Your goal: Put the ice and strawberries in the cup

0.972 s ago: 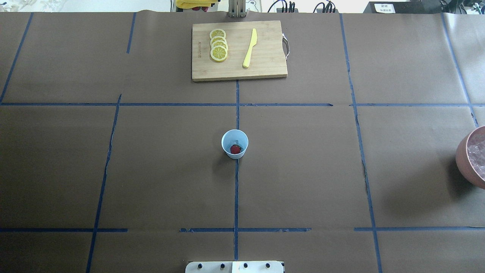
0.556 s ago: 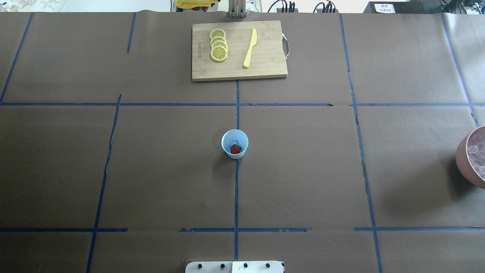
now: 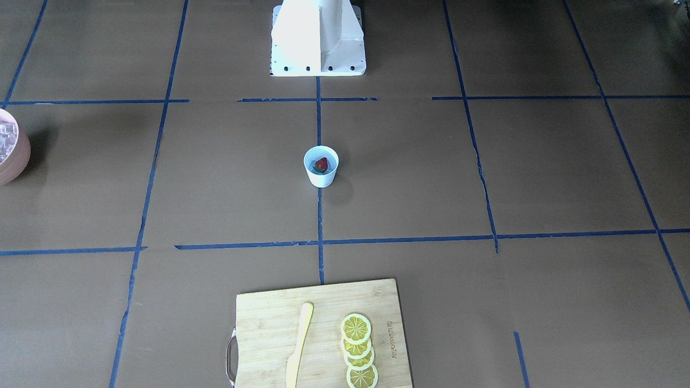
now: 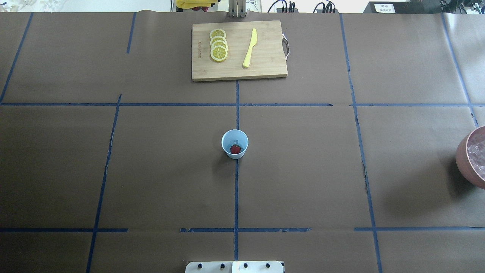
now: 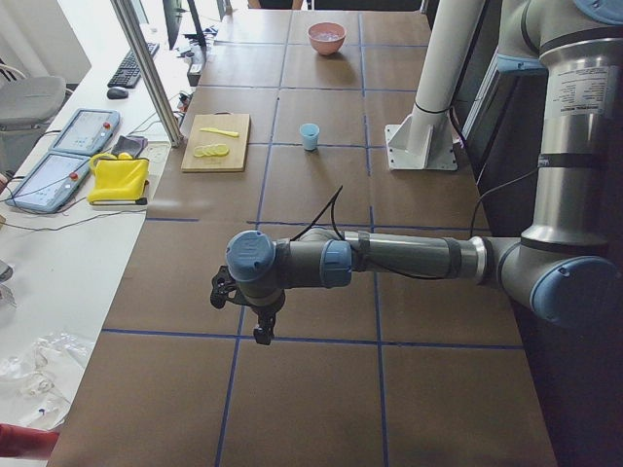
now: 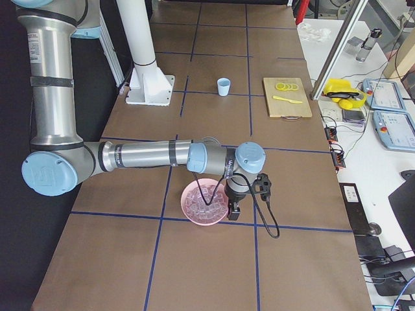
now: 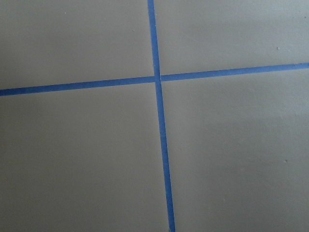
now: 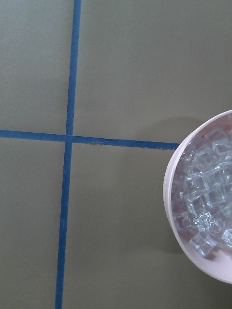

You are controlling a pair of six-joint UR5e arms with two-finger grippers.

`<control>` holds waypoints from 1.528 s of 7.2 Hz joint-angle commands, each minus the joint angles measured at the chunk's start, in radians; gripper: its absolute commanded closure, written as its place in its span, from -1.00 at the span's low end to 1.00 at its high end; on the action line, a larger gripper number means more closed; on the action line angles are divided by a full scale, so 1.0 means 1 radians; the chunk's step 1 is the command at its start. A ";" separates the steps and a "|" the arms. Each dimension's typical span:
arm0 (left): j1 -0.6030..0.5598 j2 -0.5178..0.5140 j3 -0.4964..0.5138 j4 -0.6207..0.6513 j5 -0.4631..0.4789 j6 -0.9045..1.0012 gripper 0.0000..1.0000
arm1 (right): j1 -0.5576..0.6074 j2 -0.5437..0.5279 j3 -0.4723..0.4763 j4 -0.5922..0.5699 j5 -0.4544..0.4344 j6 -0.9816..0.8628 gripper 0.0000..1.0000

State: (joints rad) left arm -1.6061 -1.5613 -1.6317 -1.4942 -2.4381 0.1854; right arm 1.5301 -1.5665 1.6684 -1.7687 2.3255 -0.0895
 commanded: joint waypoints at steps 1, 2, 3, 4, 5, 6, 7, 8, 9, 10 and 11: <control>0.002 0.004 0.010 -0.029 0.004 0.003 -1.00 | -0.002 0.000 -0.001 0.002 -0.002 0.001 -1.00; 0.006 0.009 0.010 -0.029 0.007 0.002 -1.00 | -0.002 0.002 -0.001 0.002 -0.002 0.002 -1.00; 0.012 0.006 0.010 -0.021 0.034 0.000 -1.00 | -0.002 0.002 -0.001 0.002 -0.002 0.002 -1.00; 0.014 0.015 0.015 -0.011 0.046 0.000 -1.00 | -0.002 0.002 -0.001 0.002 -0.002 0.002 -1.00; 0.014 0.014 0.006 0.052 0.047 0.000 -1.00 | -0.002 0.002 -0.001 0.002 0.000 0.002 -1.00; 0.014 0.017 -0.005 0.075 0.048 0.006 -1.00 | -0.002 0.000 -0.001 0.002 0.000 0.002 -1.00; 0.015 0.014 0.001 0.075 0.048 0.006 -1.00 | -0.002 0.002 -0.001 0.002 0.000 0.002 -1.00; 0.015 0.013 -0.011 0.080 0.048 0.006 -1.00 | -0.002 0.002 0.002 0.002 0.000 0.005 -1.00; 0.015 0.017 -0.023 0.084 0.048 0.006 -1.00 | -0.002 0.002 0.002 0.002 0.000 0.005 -1.00; 0.015 0.015 -0.025 0.084 0.048 0.006 -1.00 | -0.002 0.002 0.002 0.002 0.000 0.005 -1.00; 0.015 0.014 -0.027 0.084 0.048 0.006 -1.00 | -0.002 0.002 0.002 0.003 0.000 0.005 -1.00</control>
State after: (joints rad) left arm -1.5908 -1.5465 -1.6547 -1.4106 -2.3900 0.1917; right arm 1.5279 -1.5647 1.6703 -1.7668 2.3255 -0.0845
